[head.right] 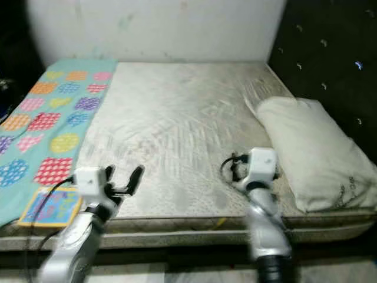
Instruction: Clean up the room
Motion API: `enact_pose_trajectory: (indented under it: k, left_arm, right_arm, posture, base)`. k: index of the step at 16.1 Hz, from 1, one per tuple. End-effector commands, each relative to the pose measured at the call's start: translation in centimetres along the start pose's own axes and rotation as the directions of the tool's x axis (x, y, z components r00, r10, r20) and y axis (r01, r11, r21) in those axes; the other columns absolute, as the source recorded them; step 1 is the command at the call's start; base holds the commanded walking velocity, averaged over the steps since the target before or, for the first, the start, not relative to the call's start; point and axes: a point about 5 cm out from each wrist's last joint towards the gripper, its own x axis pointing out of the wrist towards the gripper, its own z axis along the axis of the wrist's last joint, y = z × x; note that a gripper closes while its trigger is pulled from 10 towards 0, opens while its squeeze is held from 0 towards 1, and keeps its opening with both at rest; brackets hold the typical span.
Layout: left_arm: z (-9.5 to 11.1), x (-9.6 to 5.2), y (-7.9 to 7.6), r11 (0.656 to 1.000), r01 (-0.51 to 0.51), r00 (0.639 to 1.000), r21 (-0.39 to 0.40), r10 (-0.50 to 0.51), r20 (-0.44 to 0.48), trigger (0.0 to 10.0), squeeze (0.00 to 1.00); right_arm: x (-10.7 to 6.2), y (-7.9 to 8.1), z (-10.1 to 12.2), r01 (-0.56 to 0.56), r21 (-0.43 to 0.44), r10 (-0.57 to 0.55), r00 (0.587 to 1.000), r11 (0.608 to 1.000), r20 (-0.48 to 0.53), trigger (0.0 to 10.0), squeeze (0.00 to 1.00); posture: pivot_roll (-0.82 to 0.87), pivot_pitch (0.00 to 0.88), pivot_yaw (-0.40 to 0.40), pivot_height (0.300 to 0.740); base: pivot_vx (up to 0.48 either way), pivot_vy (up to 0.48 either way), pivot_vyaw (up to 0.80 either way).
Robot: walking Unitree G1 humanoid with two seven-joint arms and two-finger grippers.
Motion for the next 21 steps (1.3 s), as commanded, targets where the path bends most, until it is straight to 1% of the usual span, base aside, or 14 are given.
enact_pose_trajectory:
  k: [1,5,6,7,13,21]
  left_arm:
    - [0.28,0.21,-0.29,1.000,0.006,1.000,-0.002,-0.006,0.009,10.0,0.00]
    - [0.19,0.17,-0.31,1.000,0.006,1.000,0.001,-0.006,0.006,10.0,0.00]
    - [0.29,0.16,-0.35,1.000,0.013,1.000,0.016,-0.013,0.013,10.0,0.00]
    - [0.40,0.16,-0.47,1.000,0.021,0.999,0.007,-0.021,0.029,10.0,0.00]
    - [0.48,-0.02,-0.76,0.998,0.057,0.998,-0.002,-0.057,0.033,10.0,0.00]
    - [0.67,0.25,-0.74,0.998,0.065,0.997,-0.002,-0.064,0.038,10.0,0.00]
  right_arm:
    - [0.09,-0.42,0.54,0.004,-0.005,-0.004,1.000,1.000,0.016,10.0,0.00]
    - [0.06,-0.37,0.45,-0.001,-0.003,0.001,1.000,1.000,0.007,10.0,0.00]
    - [0.04,-0.27,0.39,-0.005,-0.005,0.005,1.000,1.000,0.005,10.0,0.00]
    - [0.03,-0.22,0.32,-0.009,-0.006,0.009,1.000,1.000,0.002,10.0,0.00]
    - [-0.03,-0.07,0.14,-0.023,-0.004,0.023,1.000,1.000,-0.008,10.0,0.00]
    - [0.23,0.07,0.43,-0.032,-0.004,0.032,0.999,0.999,-0.004,10.0,0.00]
  posture:
    - [-0.09,0.000,-0.019,0.740]
    - [-0.09,0.000,-0.021,0.740]
    - [-0.09,0.000,-0.021,0.740]
    - [-0.09,0.000,-0.022,0.740]
    - [-0.09,0.000,-0.021,0.740]
    - [-0.09,0.000,-0.023,0.740]
  base:
    - [0.000,0.480,0.00]
    - [0.000,0.480,0.00]
    - [0.000,0.000,0.00]
    - [0.000,0.000,0.00]
    - [0.000,0.000,0.00]
    - [0.301,0.000,0.00]
